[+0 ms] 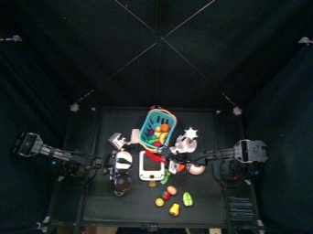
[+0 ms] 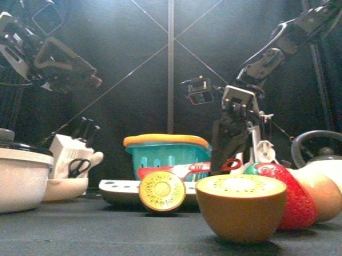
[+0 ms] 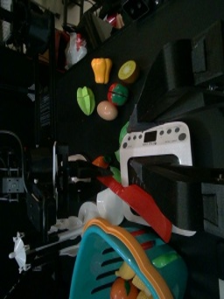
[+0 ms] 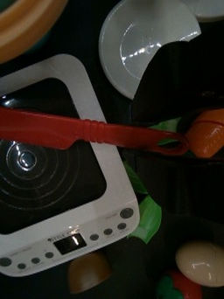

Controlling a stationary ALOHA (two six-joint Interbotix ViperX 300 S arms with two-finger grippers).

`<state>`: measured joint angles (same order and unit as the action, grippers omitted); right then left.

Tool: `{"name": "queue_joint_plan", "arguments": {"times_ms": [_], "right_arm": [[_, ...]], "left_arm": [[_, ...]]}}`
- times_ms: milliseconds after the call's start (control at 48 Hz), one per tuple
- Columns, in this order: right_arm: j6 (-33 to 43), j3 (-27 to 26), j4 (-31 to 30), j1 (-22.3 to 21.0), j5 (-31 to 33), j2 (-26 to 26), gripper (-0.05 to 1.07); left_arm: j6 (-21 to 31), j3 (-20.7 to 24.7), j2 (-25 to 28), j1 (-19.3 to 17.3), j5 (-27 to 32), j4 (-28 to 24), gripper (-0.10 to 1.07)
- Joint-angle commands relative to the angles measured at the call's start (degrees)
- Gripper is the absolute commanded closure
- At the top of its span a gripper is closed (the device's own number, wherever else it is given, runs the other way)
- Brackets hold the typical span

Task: Drop knife onto stove

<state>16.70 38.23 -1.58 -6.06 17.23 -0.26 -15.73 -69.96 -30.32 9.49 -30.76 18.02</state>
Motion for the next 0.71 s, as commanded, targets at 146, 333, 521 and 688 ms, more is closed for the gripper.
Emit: {"name": "queue_joint_plan", "arguments": {"times_ms": [146, 333, 521, 688], "right_arm": [[-0.3, -1.3, -0.1, -0.2, -0.2, -2.0, 0.28], [-0.3, -1.3, -0.2, -0.2, -0.2, -2.1, 0.19], [0.2, -1.9, -1.8, 0.0, 0.1, -2.1, 0.18], [0.2, -3.4, -4.0, 2.7, 0.9, -2.1, 0.19]], "left_arm": [[0.0, 0.6, 0.1, -0.1, -0.2, -0.1, 0.25], [0.0, 0.5, 0.1, -0.1, -0.2, -0.1, 0.25], [0.0, 0.4, 0.1, -0.1, -0.2, -0.1, 0.25], [0.0, 0.1, 0.1, 0.0, -0.2, -0.1, 0.25]]}}
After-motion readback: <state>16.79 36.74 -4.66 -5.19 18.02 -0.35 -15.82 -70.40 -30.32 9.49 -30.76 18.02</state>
